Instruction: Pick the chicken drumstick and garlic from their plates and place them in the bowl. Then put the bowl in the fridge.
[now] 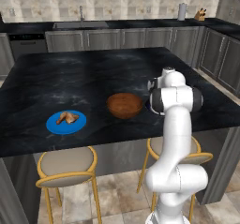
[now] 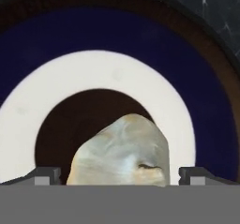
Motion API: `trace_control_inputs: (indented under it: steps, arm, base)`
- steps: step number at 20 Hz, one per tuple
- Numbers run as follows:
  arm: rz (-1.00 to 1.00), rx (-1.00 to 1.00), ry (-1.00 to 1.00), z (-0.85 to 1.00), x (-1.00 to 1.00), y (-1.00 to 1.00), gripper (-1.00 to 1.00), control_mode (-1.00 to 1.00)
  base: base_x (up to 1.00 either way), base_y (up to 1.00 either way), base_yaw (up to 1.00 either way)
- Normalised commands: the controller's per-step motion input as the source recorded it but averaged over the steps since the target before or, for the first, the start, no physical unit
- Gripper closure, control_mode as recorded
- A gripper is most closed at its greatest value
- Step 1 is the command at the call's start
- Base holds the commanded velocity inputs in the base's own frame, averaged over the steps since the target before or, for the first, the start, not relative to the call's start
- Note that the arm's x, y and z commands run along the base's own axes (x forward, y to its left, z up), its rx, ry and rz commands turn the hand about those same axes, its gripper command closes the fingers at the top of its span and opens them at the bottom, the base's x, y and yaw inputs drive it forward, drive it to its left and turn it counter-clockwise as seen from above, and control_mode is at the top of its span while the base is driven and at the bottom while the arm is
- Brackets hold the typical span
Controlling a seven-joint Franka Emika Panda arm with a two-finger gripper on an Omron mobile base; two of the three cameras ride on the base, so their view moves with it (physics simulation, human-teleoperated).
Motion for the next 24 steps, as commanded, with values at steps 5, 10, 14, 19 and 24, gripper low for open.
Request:
trace_control_inputs:
  steps: [5, 10, 14, 19, 24]
  arm:
    - [0.01, 0.0, 0.04, -0.14, 0.01, 0.0, 1.0, -1.0]
    - [0.01, 0.0, 0.0, -0.12, -0.19, 0.01, 1.0, -1.0]
    - [0.03, 0.01, -0.01, -0.11, -0.33, 0.07, 1.0, -1.0]
    - [0.09, 0.02, -0.21, 0.31, -0.29, 0.2, 1.0, -1.0]
    - [0.13, 0.0, -0.25, 0.49, -0.32, 0.41, 1.0, -1.0]
  base:
    - [0.0, 0.0, 0.0]
    - [0.0, 0.0, 0.0]
    - [0.0, 0.0, 0.0]
    - [0.0, 0.0, 0.0]
    - [0.0, 0.0, 0.0]
